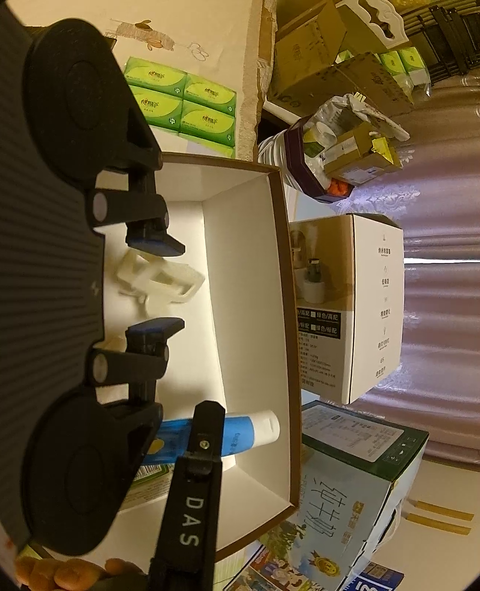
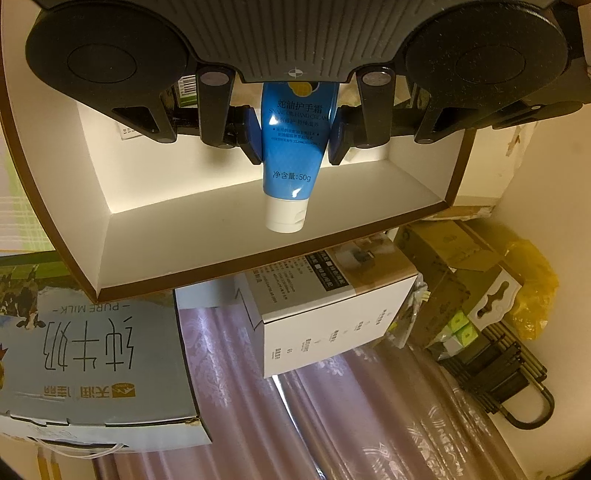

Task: Organize objects
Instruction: 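Open the left tool to drop the blister strip while the right tool releases the tube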

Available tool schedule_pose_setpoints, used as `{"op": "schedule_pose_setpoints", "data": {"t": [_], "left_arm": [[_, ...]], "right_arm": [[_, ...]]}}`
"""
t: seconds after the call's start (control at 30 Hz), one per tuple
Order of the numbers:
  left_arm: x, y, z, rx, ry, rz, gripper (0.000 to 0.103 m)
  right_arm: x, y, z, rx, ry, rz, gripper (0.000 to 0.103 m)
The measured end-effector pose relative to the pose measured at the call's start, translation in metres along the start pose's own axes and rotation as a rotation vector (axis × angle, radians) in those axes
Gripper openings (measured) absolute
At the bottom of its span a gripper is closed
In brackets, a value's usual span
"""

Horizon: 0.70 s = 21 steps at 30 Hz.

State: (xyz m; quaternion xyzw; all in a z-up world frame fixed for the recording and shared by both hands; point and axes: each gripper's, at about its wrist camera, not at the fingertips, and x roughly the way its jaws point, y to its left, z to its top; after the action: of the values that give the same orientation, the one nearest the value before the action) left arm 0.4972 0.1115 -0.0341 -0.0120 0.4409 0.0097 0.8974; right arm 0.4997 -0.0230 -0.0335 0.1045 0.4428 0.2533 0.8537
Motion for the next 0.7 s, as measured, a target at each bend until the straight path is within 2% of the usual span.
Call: {"op": "schedule_pose_setpoints", "data": {"t": [0.27,0.4,0.63,0.7], "left_arm": [[-0.001,0.001,0.0,0.001,0.001,0.004,0.033],[-0.002,0.001,-0.002,0.003,0.003,0.006,0.038],[-0.006,0.003,-0.004,-0.007,-0.001,0.002,0.058],[-0.008,0.004,-0.004,-0.007,-0.004,-0.003,0.061]], "right_arm": [[0.0,-0.001,0.001,0.006,0.004,-0.012,0.035],[0.001,0.0,0.003,0.008,0.001,-0.014,0.036],[-0.009,-0.001,0.009,0.026,-0.061,-0.012,0.037],[-0.013,0.0,0.011,0.01,-0.067,-0.018,0.042]]}}
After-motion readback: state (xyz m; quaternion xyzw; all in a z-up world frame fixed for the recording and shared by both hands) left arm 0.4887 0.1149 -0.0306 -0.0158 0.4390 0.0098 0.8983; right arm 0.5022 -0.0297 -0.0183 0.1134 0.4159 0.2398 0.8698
